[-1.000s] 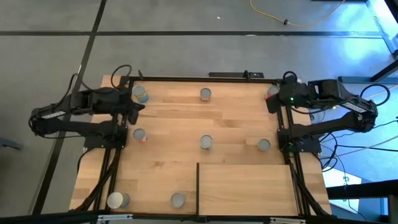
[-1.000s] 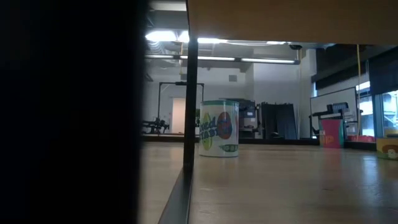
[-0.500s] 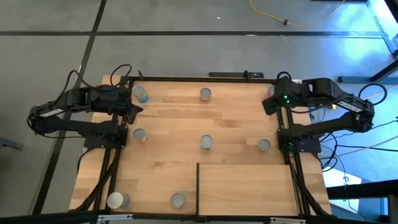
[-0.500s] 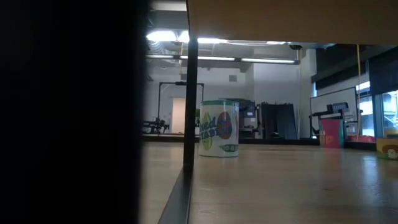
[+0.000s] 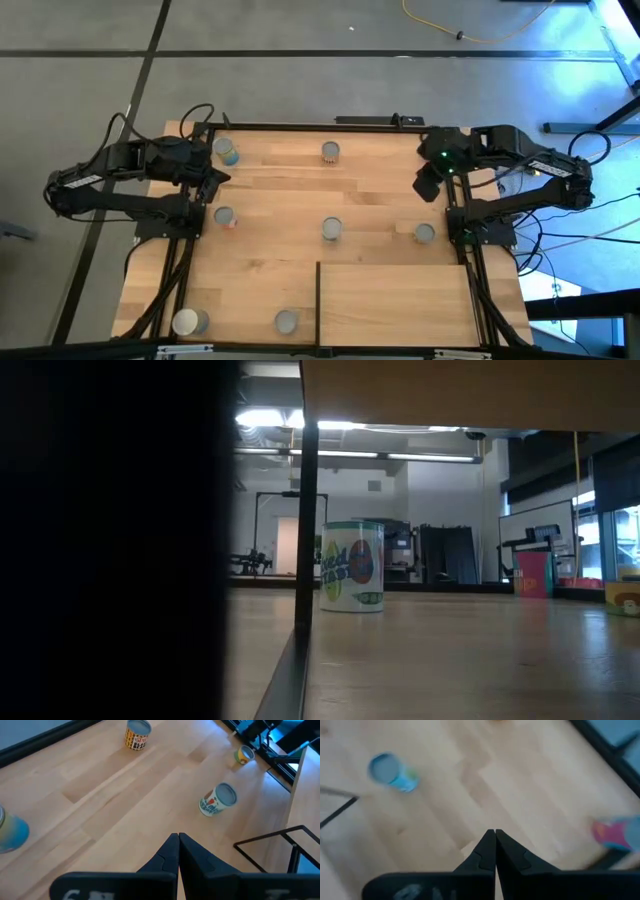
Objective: Pick and place cans onto a shelf
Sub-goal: Put the pink canned chicken soup on the shelf
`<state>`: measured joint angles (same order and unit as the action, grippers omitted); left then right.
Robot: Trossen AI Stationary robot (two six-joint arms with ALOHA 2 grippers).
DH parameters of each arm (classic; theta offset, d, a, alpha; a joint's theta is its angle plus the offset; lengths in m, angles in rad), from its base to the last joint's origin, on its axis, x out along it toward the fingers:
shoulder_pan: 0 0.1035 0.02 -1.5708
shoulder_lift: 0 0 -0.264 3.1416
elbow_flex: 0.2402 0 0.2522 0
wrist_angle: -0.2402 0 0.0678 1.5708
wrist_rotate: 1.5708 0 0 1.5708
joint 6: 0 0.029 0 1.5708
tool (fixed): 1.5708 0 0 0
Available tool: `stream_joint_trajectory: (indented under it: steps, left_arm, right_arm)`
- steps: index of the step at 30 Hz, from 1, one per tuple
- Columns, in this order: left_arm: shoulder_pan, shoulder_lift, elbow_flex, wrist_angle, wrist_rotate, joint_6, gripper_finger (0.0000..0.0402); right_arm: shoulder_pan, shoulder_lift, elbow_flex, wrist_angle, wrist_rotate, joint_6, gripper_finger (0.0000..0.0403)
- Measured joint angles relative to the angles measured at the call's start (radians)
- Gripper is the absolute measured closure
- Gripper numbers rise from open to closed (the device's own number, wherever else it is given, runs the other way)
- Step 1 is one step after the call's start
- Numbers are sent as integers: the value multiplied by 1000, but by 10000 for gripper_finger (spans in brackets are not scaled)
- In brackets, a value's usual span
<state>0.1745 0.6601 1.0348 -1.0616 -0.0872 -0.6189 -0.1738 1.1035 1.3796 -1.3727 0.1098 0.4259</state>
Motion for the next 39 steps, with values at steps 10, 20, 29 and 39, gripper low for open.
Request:
stream_joint_trajectory:
  steps: [10, 20, 29, 39]
  left_arm:
    - [0, 0, 0, 0, 0, 1, 401]
    - [0, 0, 0, -1, 0, 2, 401]
    - [0, 0, 0, -1, -8, -31, 401]
    - [0, 0, 0, -2, -8, -31, 401]
  right_arm:
    - [0, 49, 0, 53, -43, -98, 368]
    - [0, 49, 0, 53, -25, 73, 319]
    - [0, 57, 0, 90, -25, 110, 317]
    - [-94, 95, 0, -32, 57, 348, 320]
